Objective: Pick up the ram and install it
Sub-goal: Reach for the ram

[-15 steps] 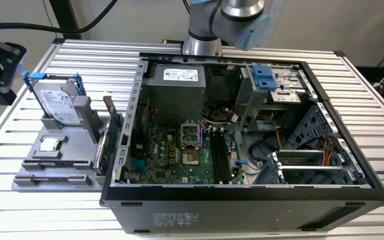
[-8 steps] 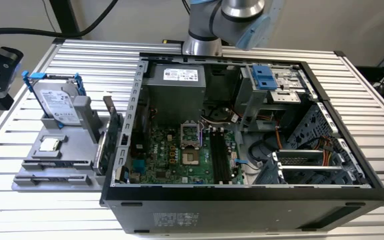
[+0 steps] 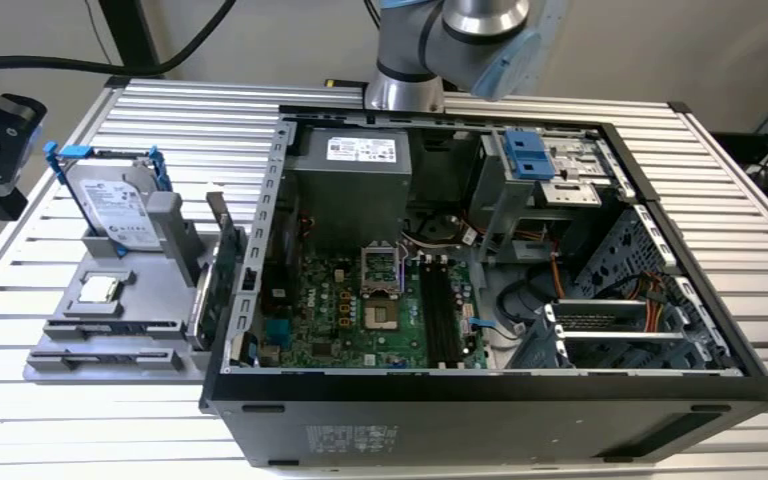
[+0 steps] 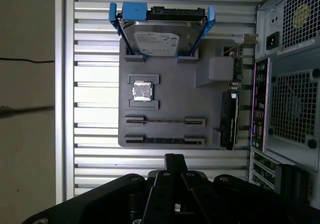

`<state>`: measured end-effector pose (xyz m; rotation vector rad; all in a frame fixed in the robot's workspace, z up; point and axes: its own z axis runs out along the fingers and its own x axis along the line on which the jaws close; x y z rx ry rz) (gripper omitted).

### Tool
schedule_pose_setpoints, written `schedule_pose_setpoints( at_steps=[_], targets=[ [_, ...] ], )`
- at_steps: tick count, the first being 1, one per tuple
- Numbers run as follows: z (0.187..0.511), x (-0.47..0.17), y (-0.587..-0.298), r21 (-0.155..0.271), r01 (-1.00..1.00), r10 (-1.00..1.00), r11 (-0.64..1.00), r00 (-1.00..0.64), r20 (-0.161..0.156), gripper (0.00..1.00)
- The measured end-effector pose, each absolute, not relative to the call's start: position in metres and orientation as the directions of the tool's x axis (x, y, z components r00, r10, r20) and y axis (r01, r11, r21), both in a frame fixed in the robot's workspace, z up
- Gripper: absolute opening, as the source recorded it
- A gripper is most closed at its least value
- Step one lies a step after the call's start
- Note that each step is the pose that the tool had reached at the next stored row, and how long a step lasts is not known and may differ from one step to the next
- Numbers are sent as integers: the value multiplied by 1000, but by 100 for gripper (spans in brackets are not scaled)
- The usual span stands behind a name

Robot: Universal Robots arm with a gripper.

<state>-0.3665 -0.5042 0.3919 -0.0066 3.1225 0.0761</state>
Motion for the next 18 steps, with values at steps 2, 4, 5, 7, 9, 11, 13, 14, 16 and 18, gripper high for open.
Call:
schedule_pose_setpoints(
  at_steps=[2, 4, 5, 7, 9, 11, 13, 14, 16, 18],
  targets=[
    [392, -367, -504, 49, -5, -4, 999, -1000, -18, 0],
    [392, -367, -504, 49, -5, -4, 999, -1000, -18, 0],
    [392, -367, -504, 49, -5, -4, 999, -1000, -18, 0],
    [392, -367, -504, 49, -5, -4, 999, -1000, -18, 0],
    [392, -367, -504, 49, -7, -6, 999, -1000, -18, 0],
    [392, -367, -504, 49, -14, -13, 999, -1000, -18, 0],
    [392, -367, -504, 49, -27, -26, 998, -999, -18, 0],
    [392, -367, -504, 49, -36, -35, 998, -999, -18, 0],
    [392, -367, -504, 49, -56, -55, 997, -998, -18, 0],
    [392, -367, -504, 49, -76, -75, 996, -997, -18, 0]
  ],
)
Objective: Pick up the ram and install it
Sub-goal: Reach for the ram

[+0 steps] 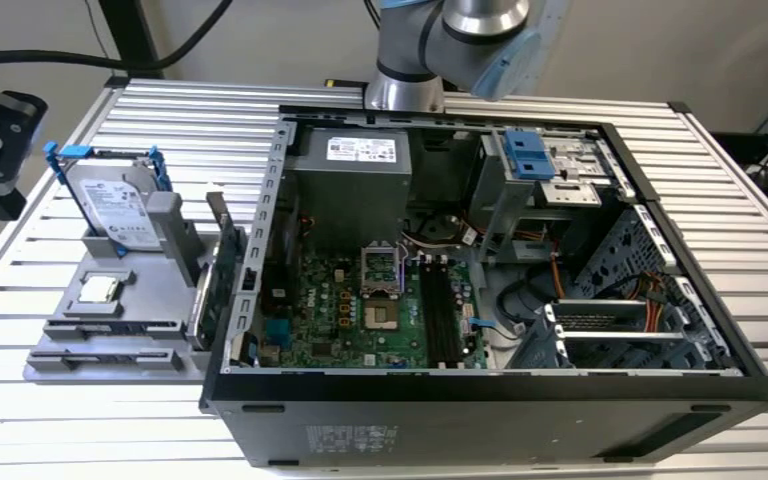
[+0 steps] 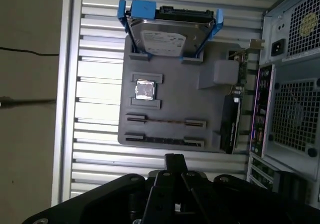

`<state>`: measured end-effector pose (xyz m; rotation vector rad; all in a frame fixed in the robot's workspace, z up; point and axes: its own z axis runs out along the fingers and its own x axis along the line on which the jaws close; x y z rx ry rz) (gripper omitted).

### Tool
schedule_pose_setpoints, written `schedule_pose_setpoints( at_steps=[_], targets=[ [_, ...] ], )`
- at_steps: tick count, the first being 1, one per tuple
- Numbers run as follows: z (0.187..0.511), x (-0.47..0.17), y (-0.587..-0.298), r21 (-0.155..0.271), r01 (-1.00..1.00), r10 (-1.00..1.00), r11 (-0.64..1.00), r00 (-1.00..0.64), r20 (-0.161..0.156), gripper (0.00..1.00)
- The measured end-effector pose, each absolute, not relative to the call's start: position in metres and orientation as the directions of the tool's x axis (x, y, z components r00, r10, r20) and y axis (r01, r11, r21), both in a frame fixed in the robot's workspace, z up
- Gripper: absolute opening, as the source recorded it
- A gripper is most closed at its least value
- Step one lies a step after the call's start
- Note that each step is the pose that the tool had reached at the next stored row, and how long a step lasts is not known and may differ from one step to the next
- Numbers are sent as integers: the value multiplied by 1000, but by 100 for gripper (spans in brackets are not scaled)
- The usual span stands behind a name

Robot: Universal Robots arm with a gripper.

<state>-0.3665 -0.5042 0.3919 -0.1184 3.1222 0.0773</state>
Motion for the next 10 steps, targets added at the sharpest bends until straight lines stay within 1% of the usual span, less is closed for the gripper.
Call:
schedule_pose_setpoints(
  at_steps=[10],
  targets=[
    [392, -367, -504, 49, -190, -190, 981, -982, -18, 0]
  ],
)
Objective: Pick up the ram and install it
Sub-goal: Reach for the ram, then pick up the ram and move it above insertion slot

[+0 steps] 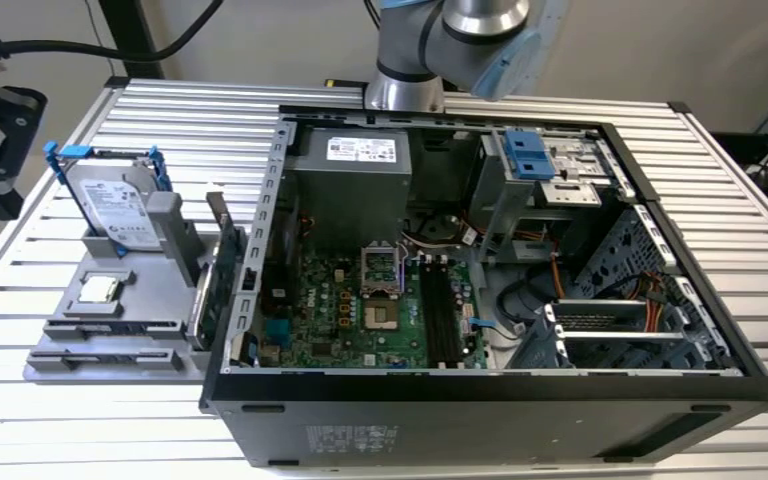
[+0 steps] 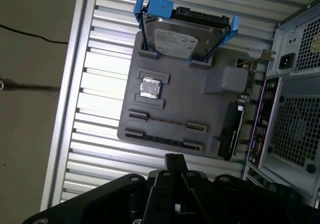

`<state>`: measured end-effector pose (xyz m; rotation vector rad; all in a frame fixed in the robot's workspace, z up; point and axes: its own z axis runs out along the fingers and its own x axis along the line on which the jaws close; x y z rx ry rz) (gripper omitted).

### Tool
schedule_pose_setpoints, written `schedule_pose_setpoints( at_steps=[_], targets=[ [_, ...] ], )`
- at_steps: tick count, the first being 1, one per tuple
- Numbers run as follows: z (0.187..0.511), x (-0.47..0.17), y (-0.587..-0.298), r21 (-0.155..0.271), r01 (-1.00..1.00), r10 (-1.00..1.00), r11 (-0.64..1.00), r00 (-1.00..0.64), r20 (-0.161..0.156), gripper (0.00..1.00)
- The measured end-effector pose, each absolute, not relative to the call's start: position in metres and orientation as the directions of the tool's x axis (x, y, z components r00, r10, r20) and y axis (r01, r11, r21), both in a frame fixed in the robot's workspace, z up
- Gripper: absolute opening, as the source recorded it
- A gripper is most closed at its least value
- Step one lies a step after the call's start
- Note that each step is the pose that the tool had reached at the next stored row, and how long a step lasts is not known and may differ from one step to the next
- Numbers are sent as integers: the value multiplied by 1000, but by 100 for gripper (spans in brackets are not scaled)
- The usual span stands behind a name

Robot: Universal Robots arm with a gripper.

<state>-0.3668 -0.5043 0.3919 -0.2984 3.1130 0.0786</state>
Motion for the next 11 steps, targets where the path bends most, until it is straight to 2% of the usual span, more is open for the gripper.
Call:
schedule_pose_setpoints(
  at_steps=[11],
  targets=[
    [392, -367, -504, 49, -253, -252, 966, -967, -18, 0]
  ],
)
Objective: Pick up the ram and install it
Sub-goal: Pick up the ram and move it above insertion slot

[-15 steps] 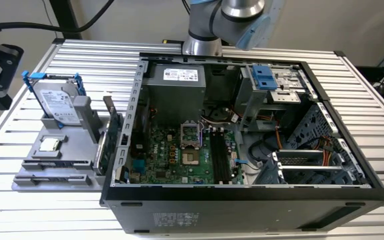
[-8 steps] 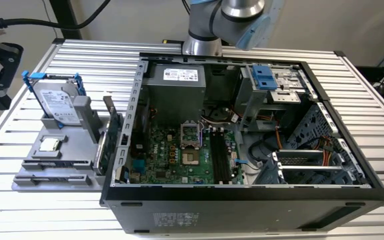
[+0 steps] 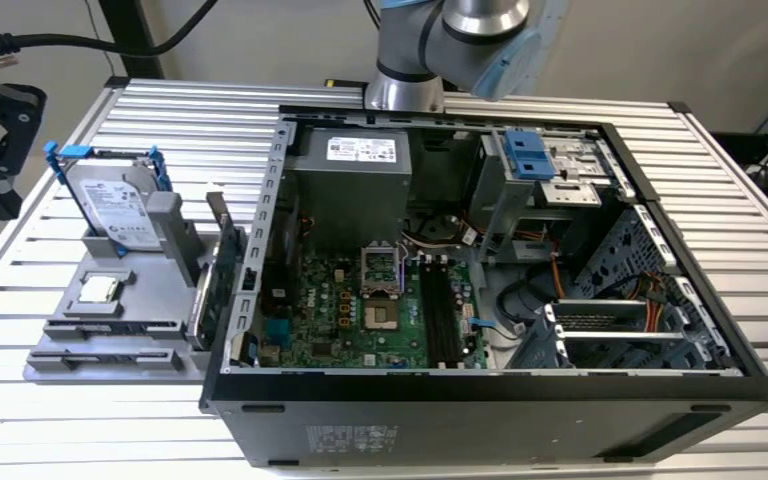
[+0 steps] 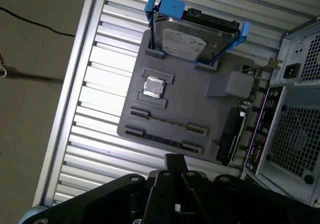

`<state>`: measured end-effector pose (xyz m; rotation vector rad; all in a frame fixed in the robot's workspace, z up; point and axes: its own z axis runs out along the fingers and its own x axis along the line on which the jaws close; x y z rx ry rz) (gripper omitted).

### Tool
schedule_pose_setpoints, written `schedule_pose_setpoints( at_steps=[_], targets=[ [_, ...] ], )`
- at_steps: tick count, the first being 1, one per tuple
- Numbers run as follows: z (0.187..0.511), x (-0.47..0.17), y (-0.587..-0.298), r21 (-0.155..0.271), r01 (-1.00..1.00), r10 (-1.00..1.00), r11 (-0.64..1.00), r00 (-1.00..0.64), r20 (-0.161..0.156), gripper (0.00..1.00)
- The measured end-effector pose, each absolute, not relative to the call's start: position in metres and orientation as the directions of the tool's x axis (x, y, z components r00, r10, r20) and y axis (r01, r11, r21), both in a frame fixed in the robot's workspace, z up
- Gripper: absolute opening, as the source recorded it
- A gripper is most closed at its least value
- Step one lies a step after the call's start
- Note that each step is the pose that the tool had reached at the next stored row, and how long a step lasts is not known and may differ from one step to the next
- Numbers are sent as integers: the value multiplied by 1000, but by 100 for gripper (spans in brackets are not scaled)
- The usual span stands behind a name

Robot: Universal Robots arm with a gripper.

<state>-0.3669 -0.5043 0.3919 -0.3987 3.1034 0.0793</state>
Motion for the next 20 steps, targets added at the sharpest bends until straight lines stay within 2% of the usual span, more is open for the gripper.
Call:
schedule_pose_setpoints(
  at_steps=[20],
  targets=[
    [392, -367, -504, 49, -341, -341, 939, -940, -18, 0]
  ],
)
